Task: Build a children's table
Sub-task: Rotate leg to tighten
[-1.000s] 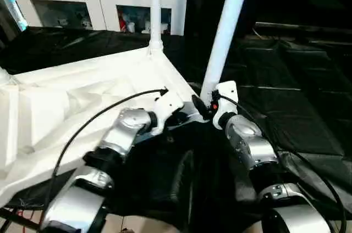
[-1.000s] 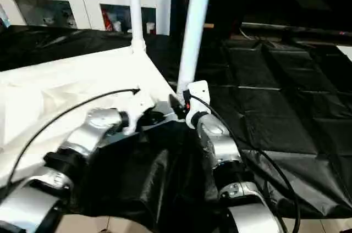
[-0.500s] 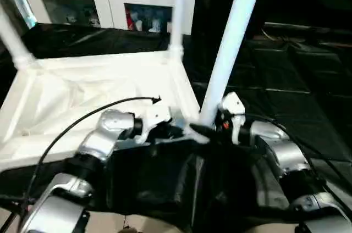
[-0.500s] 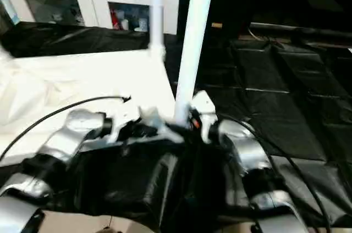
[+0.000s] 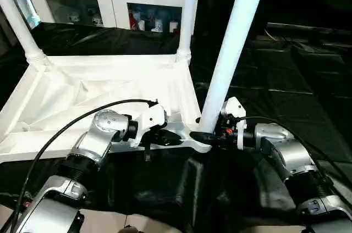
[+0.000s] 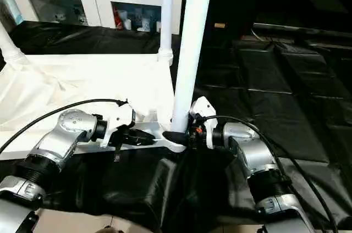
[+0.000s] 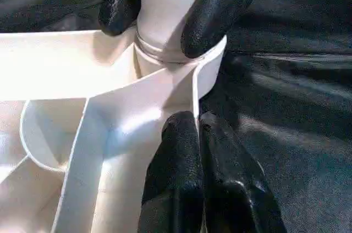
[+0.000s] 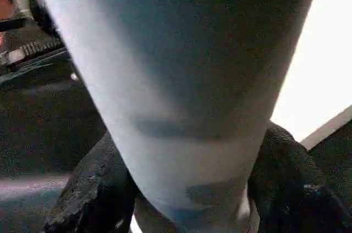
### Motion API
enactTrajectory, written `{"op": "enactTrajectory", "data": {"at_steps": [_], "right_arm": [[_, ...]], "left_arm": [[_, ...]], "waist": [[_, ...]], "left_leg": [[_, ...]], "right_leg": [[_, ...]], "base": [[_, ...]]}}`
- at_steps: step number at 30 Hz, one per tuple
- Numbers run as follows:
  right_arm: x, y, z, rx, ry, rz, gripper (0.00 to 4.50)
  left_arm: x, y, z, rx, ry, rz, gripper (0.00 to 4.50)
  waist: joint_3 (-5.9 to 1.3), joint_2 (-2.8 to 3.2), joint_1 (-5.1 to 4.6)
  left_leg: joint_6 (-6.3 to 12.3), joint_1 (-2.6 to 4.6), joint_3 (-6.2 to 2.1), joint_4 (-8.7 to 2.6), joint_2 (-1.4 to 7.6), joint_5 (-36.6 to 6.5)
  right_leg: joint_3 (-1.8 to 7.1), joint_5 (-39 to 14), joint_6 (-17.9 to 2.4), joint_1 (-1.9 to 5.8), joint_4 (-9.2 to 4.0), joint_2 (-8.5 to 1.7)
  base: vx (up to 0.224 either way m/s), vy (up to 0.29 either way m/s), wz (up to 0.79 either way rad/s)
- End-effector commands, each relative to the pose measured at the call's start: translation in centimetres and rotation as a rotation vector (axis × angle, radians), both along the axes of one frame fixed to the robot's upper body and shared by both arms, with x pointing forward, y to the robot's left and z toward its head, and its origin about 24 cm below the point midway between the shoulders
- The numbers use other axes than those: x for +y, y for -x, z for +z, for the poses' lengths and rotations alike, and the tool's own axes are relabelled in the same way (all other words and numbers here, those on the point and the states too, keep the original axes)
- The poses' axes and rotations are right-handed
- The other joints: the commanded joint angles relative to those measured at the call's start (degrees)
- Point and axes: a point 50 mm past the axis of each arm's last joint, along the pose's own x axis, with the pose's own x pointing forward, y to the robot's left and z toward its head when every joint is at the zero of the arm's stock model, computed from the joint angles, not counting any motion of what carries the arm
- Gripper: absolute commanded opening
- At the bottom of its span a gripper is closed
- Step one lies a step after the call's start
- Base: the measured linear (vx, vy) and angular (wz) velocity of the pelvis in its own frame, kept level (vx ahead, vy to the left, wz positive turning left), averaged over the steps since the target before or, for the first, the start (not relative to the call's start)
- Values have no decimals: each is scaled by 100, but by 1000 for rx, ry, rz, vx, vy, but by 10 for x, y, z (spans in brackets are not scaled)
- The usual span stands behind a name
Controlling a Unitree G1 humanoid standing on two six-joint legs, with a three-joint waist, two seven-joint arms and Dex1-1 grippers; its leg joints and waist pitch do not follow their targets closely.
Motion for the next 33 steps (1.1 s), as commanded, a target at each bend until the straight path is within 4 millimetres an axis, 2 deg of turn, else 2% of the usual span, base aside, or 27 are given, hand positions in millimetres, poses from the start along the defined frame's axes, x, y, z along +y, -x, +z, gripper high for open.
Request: {"op": "enactTrajectory", "data": {"at_steps": [1, 2, 3, 4, 5, 6, 7, 8, 9, 10, 11, 13, 15, 16, 17, 18, 20, 22, 24, 27, 33], "right_arm": [[10, 1, -7, 17, 7, -25, 239], [15, -6, -16, 14, 40, -160, 236], [17, -10, -20, 21, 50, -246, 232], [18, -11, -21, 24, 50, -257, 232], [20, -14, -23, 38, 49, -312, 225], [28, -20, -28, 59, 38, -438, 211], [31, -21, -29, 70, 34, -468, 211], [33, -22, -30, 81, 30, -498, 206], [37, -25, -30, 95, 23, -550, 201], [39, -27, -31, 104, 19, -585, 201], [44, -29, -30, 114, 9, -623, 201], [54, -33, -27, 119, -6, -661, 201], [62, -34, -24, 95, -15, -650, 201], [65, -34, -22, 76, -25, -622, 254], [66, -33, -21, 64, -32, -590, 268], [67, -32, -20, 61, -39, -569, 268], [67, -31, -19, 65, -55, -528, 273], [66, -31, -17, 43, -52, -485, 312], [60, -29, -15, 0, -14, -400, 315], [45, -26, -13, -45, 21, -288, 315], [22, -17, -6, -72, 20, -121, 315]], "left_arm": [[-14, -7, 7, -52, 28, 32, 0], [-18, -17, 7, -76, 17, 139, 0], [-20, -22, 8, -88, 14, 190, 0], [-21, -23, 8, -90, 14, 197, 0], [-23, -26, 9, -98, 12, 236, 0], [-29, -34, 11, -118, 15, 320, 0], [-32, -35, 11, -121, 16, 338, 0], [-34, -37, 12, -122, 18, 354, 0], [-38, -39, 13, -127, 22, 378, 0], [-40, -40, 13, -130, 25, 395, 0], [-45, -42, 15, -137, 30, 406, 0], [-53, -42, 17, -147, 49, 399, 0], [-58, -40, 18, -149, 63, 367, 0], [-59, -38, 18, -150, 69, 336, 0], [-59, -36, 18, -153, 71, 305, 0], [-59, -35, 18, -155, 69, 286, 0], [-56, -32, 16, -155, 57, 260, 0], [-53, -30, 16, -156, 59, 219, 0], [-49, -24, 15, -142, 62, 149, 0], [-45, -18, 13, -126, 61, 80, 0], [-36, -10, 13, -90, 64, -5, 0]], "waist": [[-336, 24, -11], [-336, 2, -21], [-315, 23, -39], [-309, 16, -60], [-316, 12, -78], [-314, 32, -87], [-313, 57, -101], [-325, 29, -116], [-329, 66, -117], [-326, 45, -142], [-336, 73, -141], [-341, 68, -174], [-357, 45, -183], [-361, 40, -180], [-364, 47, -167], [-370, 4, -172], [-379, 19, -158], [-379, 41, -163], [-383, 64, -153], [-385, 74, -108], [-366, 79, -48]], "left_leg": [[58, 75, -39, -399, 215, -1762], [21, 59, -54, -405, 219, -1779], [-18, 71, -47, -412, 215, -1853], [-114, 100, -69, -409, 198, -2044], [-145, 100, -90, -415, 195, -2104], [-156, 111, -90, -412, 198, -2142], [-173, 113, -99, -415, 196, -2180], [-167, 94, -106, -416, 183, -2199], [-169, 98, -105, -415, 186, -2199], [-147, 92, -105, -418, 186, -2231], [-120, 96, -97, -411, 179, -2222], [-109, 71, -98, -417, 179, -2194], [-85, 54, -87, -412, 180, -2081], [-44, 50, -80, -411, 185, -2011], [8, 46, -70, -405, 184, -1934], [34, 43, -60, -404, 189, -1878], [165, 25, -47, -397, 189, -1633], [196, 14, -42, -394, 183, -1543], [223, 16, -39, -387, 193, -1472], [283, 32, -28, -381, 219, -1360], [269, 59, -26, -392, 234, -1590]], "right_leg": [[304, -1950, -1067, 263, -463, -343], [303, -2068, -1015, 275, -466, -354], [304, -2196, -994, 237, -485, -349], [283, -2556, -897, 225, -516, -354], [271, -2750, -806, 235, -537, -364], [278, -2803, -757, 208, -562, -371], [277, -2801, -758, 202, -562, -370], [260, -2763, -728, 230, -565, -354], [269, -2686, -747, 221, -552, -353], [266, -2602, -772, 223, -561, -348], [272, -2500, -803, 219, -553, -344], [277, -2348, -863, 229, -531, -338], [280, -2138, -918, 242, -516, -339], [288, -1962, -974, 254, -494, -337], [296, -1780, -1033, 262, -477, -337], [299, -1690, -1057, 267, -466, -334], [302, -1380, -1152, 301, -427, -342], [298, -1359, -1164, 315, -430, -341], [303, -1255, -1207, 322, -420, -341], [307, -850, -1396, 331, -368, -339], [312, -1031, -1399, 336, -385, -339]], "base": [[0, 0, 0], [0, 0, 0], [0, 0, 0], [0, 0, 0], [0, 0, 0], [0, 0, 0], [0, 0, 0], [0, 0, 0], [0, 0, 0], [0, 0, 0], [0, 0, 0], [0, 0, 0], [0, 0, 0], [0, 0, 0], [0, 0, 0], [0, 0, 0], [0, 0, 0], [0, 0, 0], [0, 0, 0], [0, 0, 0], [0, 0, 0]]}}
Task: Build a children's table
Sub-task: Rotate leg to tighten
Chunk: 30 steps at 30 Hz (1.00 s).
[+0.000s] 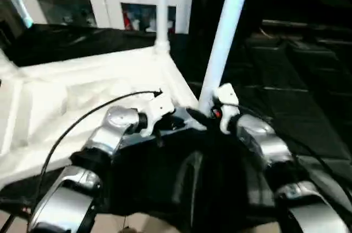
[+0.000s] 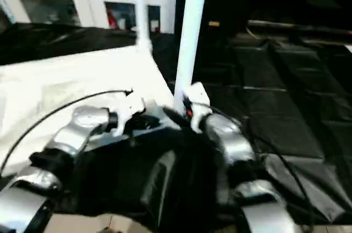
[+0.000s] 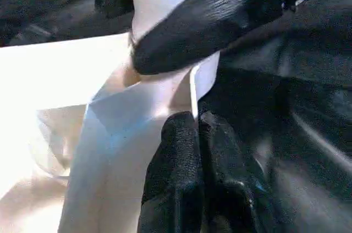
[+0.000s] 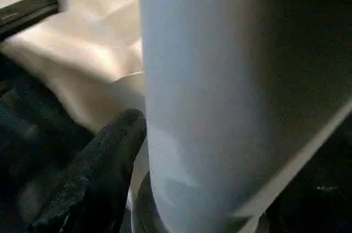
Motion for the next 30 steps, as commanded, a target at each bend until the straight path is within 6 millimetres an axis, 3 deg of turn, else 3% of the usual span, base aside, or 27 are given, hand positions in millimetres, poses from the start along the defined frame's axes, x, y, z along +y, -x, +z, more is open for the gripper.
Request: {"op": "enactTrajectory", "data": {"at_steps": [1, 2, 7, 8, 13, 14, 20, 22, 24, 27, 28, 30], "right_arm": [[7, 10, -3, 38, 0, 136, 315], [5, 12, -3, 42, 1, 155, 315], [-3, 27, 0, 91, -18, 296, 315], [-3, 29, 0, 100, -19, 314, 287], [-3, 36, -1, 128, -23, 366, 263], [-1, 38, -2, 136, -29, 382, 254], [4, 38, 0, 141, -37, 375, 238], [5, 35, -1, 130, -36, 329, 236], [9, 25, -8, 119, -24, 169, 236], [13, 19, -13, 119, -22, 54, 228], [16, 12, -18, 125, -25, -71, 221], [21, 6, -22, 146, -43, -174, 209]], "left_arm": [[-18, 7, 12, -34, 53, -152, 0], [-17, 9, 12, -26, 51, -165, 0], [-2, 20, 7, 31, 24, -248, 0], [0, 21, 7, 35, 21, -253, 0], [7, 23, 5, 56, -5, -265, 0], [9, 23, 5, 56, -14, -258, 0], [8, 21, 7, 46, 10, -226, 0], [5, 17, 9, 34, 23, -187, 0], [-1, 8, 12, 8, 48, -98, 0], [-5, 1, 13, -10, 54, -31, 0], [-10, -5, 15, -26, 59, 26, 0], [-15, -11, 17, -35, 68, 81, 0]], "waist": [[-361, 93, 17], [-362, 69, 39], [-358, 83, 90], [-356, 79, 88], [-335, 90, 101], [-339, 37, 112], [-350, 59, 113], [-342, 55, 105], [-326, 50, 82], [-319, 30, 4], [-315, 15, -12], [-314, 35, -63]], "left_leg": [[262, 60, -23, -373, 235, -1635], [255, 61, -21, -373, 239, -1628], [294, 59, -16, -374, 254, -1547], [300, 50, -15, -375, 258, -1544], [131, 78, -28, -397, 254, -1822], [124, 78, -36, -397, 254, -1797], [145, 64, -25, -388, 244, -1569], [122, 69, -28, -392, 240, -1625], [62, 68, -29, -392, 225, -1711], [-66, 89, -66, -405, 214, -1918], [-70, 77, -67, -404, 216, -1902], [-110, 84, -77, -404, 197, -2013]], "right_leg": [[314, -1107, -1377, 334, -382, -333], [309, -1141, -1357, 347, -384, -326], [304, -1198, -1318, 344, -378, -319], [308, -1203, -1318, 339, -375, -321], [309, -1732, -1180, 290, -431, -338], [310, -1798, -1151, 293, -423, -349], [315, -1502, -1175, 296, -402, -337], [313, -1603, -1154, 292, -414, -338], [315, -1858, -1083, 273, -443, -346], [302, -2359, -903, 256, -495, -352], [306, -2375, -887, 254, -497, -358], [292, -2543, -843, 240, -519, -354]], "base": [[0, 0, 0], [0, 0, 0], [0, 0, 0], [0, 0, 0], [0, 0, 0], [0, 0, 0], [0, 0, 0], [0, 0, 0], [0, 0, 0], [0, 0, 0], [0, 0, 0], [0, 0, 0]]}}
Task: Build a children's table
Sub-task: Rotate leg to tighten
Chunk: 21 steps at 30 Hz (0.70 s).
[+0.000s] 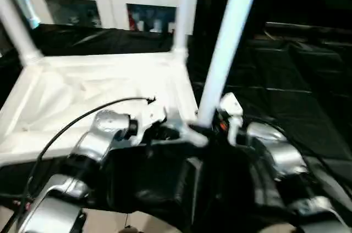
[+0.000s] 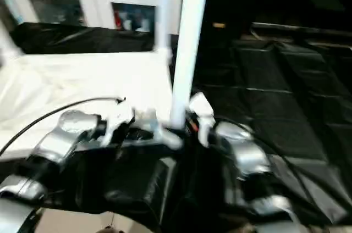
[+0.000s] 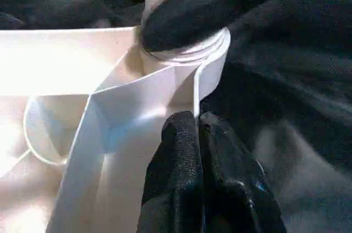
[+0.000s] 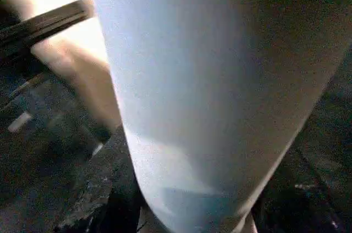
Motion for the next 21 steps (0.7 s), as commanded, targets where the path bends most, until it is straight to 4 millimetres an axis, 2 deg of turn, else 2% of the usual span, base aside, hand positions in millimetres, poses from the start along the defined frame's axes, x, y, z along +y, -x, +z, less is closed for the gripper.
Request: {"op": "enactTrajectory", "data": {"at_steps": [1, 2, 4, 5, 6, 7, 8, 9, 11, 13, 15, 16, 18, 19, 20, 21], "right_arm": [[12, 4, -22, 114, 5, -63, 207], [19, 0, -22, 133, -25, -146, 204], [23, -3, -22, 140, -37, -188, 200], [29, -7, -23, 142, -35, -272, 200], [29, -7, -23, 142, -35, -272, 200], [32, -8, -22, 137, -40, -272, 200], [34, -8, -22, 131, -44, -267, 200], [36, -7, -21, 119, -45, -248, 200], [37, -7, -18, 107, -77, -219, 255], [34, -6, -16, 105, -107, -209, 274], [25, -6, -14, 54, -54, -187, 297], [24, -5, -13, 51, -52, -180, 306], [8, -1, -9, 13, -26, -109, 306], [8, -1, -9, 13, -26, -109, 306], [-12, 5, -6, -15, -8, -55, 306], [-22, 8, -4, -28, -3, -37, 306]], "left_arm": [[-20, -10, 19, -73, 57, 21, 0], [-28, -17, 21, -83, 63, 89, 0], [-32, -20, 22, -89, 63, 123, 0], [-42, -24, 22, -103, 68, 180, 0], [-42, -24, 22, -103, 68, 180, 0], [-45, -24, 23, -113, 76, 183, 0], [-47, -24, 24, -121, 81, 183, 0], [-50, -23, 25, -131, 84, 159, 0], [-53, -20, 27, -172, 86, 96, 0], [-54, -18, 29, -208, 91, 51, 0], [-52, -16, 29, -225, 91, 13, 0], [-51, -16, 28, -227, 88, 10, 0], [-46, -15, 24, -219, 54, -4, 0], [-46, -15, 24, -219, 54, -4, 0], [-42, -14, 21, -230, 27, -8, 0], [-40, -14, 20, -232, 24, -4, 0]], "waist": [[-325, 12, -27], [-330, 18, -54], [-342, 20, -45], [-347, 27, -59], [-347, 20, -61], [-365, -60, -44], [-368, -17, -15], [-370, -22, -17], [-377, -18, -10], [-380, -19, -5], [-374, -34, 8], [-376, -24, 15], [-370, -25, 33], [-369, -74, 66], [-363, -99, 108], [-362, -87, 144]], "left_leg": [[-115, 62, -75, -423, 188, -2027], [-95, 62, -72, -417, 188, -2005], [-50, 59, -62, -407, 188, -1926], [-57, 50, -58, -407, 191, -1841], [-62, 47, -58, -408, 184, -1821], [1, 33, -48, -400, 186, -1702], [68, 21, -44, -392, 190, -1583], [102, 10, -43, -393, 192, -1533], [195, 26, -25, -383, 191, -1446], [259, 1, -28, -383, 184, -1418], [278, 6, -29, -388, 190, -1395], [268, 15, -30, -390, 199, -1402], [286, 22, -25, -390, 206, -1406], [331, 20, -23, -383, 210, -1368], [363, 16, -17, -380, 211, -1332], [387, 37, -10, -376, 219, -1341]], "right_leg": [[288, -2529, -859, 227, -525, -347], [298, -2459, -877, 219, -529, -348], [301, -2290, -915, 230, -527, -346], [310, -2118, -968, 220, -496, -343], [303, -2083, -982, 231, -496, -334], [298, -1925, -1006, 263, -484, -340], [307, -1749, -1048, 269, -460, -356], [307, -1652, -1061, 277, -452, -351], [308, -1350, -1151, 277, -432, -335], [307, -1340, -1131, 308, -429, -342], [302, -1437, -1097, 306, -436, -344], [304, -1448, -1100, 304, -434, -347], [305, -1403, -1098, 302, -434, -336], [307, -1392, -1087, 309, -422, -343], [305, -1407, -1039, 329, -435, -342], [312, -1420, -1038, 308, -439, -349]], "base": [[0, 0, 0], [0, 0, 0], [0, 0, 0], [0, 0, 0], [0, 0, 0], [0, 0, 0], [0, 0, 0], [0, 0, 0], [0, 0, 0], [0, 0, 0], [0, 0, 0], [0, 0, 0], [0, 0, 0], [0, 0, 0], [0, 0, 0], [0, 0, 0]]}}
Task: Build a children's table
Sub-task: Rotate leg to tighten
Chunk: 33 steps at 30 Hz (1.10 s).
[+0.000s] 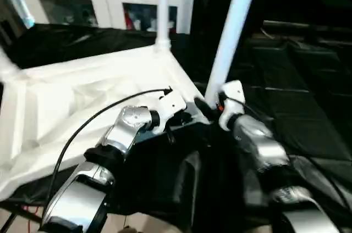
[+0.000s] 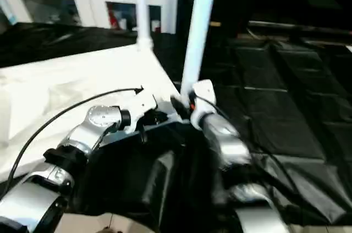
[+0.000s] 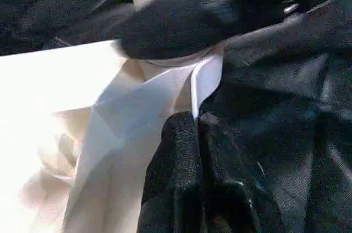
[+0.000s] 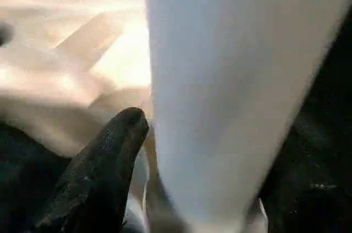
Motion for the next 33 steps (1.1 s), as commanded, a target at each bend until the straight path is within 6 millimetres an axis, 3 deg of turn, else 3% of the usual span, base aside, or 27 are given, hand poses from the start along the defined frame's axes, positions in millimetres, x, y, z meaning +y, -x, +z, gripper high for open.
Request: {"op": "enactTrajectory", "data": {"at_steps": [1, 3, 5, 11, 12, 15, 17, 19, 23, 26, 28, 29, 33], "right_arm": [[-16, 14, 1, 14, 1, 134, 306], [-23, 16, 2, 12, 3, 144, 306], [-49, 23, 10, 11, 32, 185, 306], [-79, 35, 23, 35, 38, 242, 306], [-79, 36, 23, 37, 36, 246, 310], [-68, 43, 24, 49, 17, 313, 311], [-61, 45, 23, 51, 11, 332, 311], [-46, 45, 21, 51, -19, 354, 311], [-22, 45, 17, 56, -52, 398, 311], [-12, 41, 17, 47, -68, 386, 311], [-8, 38, 17, 38, -60, 363, 311], [1, 32, 17, 35, -77, 339, 311], [19, 28, 16, 35, -105, 329, 311]], "left_arm": [[-7, 0, 17, -90, 63, -54, 0], [-6, 0, 17, -89, 66, -62, 0], [-1, 2, 14, -71, 57, -67, 0], [2, 6, 14, -50, 97, -75, 0], [3, 6, 15, -50, 102, -76, 27], [7, 9, 25, -34, 181, -63, 57], [10, 10, 29, -28, 194, -47, 61], [23, 15, 34, -17, 180, -4, 86], [55, 36, 36, 71, 125, -3, 107], [69, 48, 36, 123, 93, -4, 140], [75, 54, 35, 150, 75, 2, 147], [87, 65, 33, 194, 35, 18, 175], [102, 81, 33, 231, 4, 82, 190]], "waist": [[-363, -52, 23], [-362, -72, 48], [-364, -62, 55], [-364, -114, 64], [-366, -115, 74], [-367, -110, 87], [-353, -93, 70], [-352, -123, 52], [-330, -76, -12], [-316, -26, -29], [-314, -13, -23], [-300, -28, -36], [-294, -4, -41]], "left_leg": [[398, 53, -6, -356, 218, -1329], [448, 41, -8, -351, 218, -1327], [480, 20, -12, -338, 210, -1307], [587, 16, -10, -318, 203, -1204], [599, 10, -11, -314, 212, -1191], [593, 0, -12, -319, 224, -1147], [501, 31, -18, -338, 254, -1266], [397, 22, -34, -361, 276, -1346], [258, 44, -39, -389, 261, -1484], [162, 65, -34, -408, 251, -1578], [74, 97, -39, -421, 267, -1666], [32, 78, -41, -437, 256, -1705], [-45, 98, -37, -442, 248, -1754]], "right_leg": [[317, -1421, -1021, 314, -424, -349], [310, -1460, -1011, 330, -428, -351], [301, -1509, -1016, 343, -433, -356], [283, -1625, -1023, 345, -445, -343], [287, -1619, -1017, 343, -440, -352], [278, -1618, -1088, 330, -420, -365], [272, -1626, -1159, 287, -429, -342], [278, -1634, -1145, 311, -395, -366], [290, -1874, -1038, 275, -414, -337], [300, -1828, -1064, 244, -412, -308], [310, -1783, -1093, 225, -394, -310], [311, -1820, -1089, 233, -391, -305], [327, -1782, -1074, 219, -383, -294]], "base": [[0, 0, 0], [0, 0, 0], [0, 0, 0], [0, 0, 0], [0, 0, 0], [0, 0, 0], [0, 0, 0], [0, 0, 0], [0, 0, 0], [0, 0, 0], [0, 0, 0], [0, 0, 0], [0, 0, 0]]}}
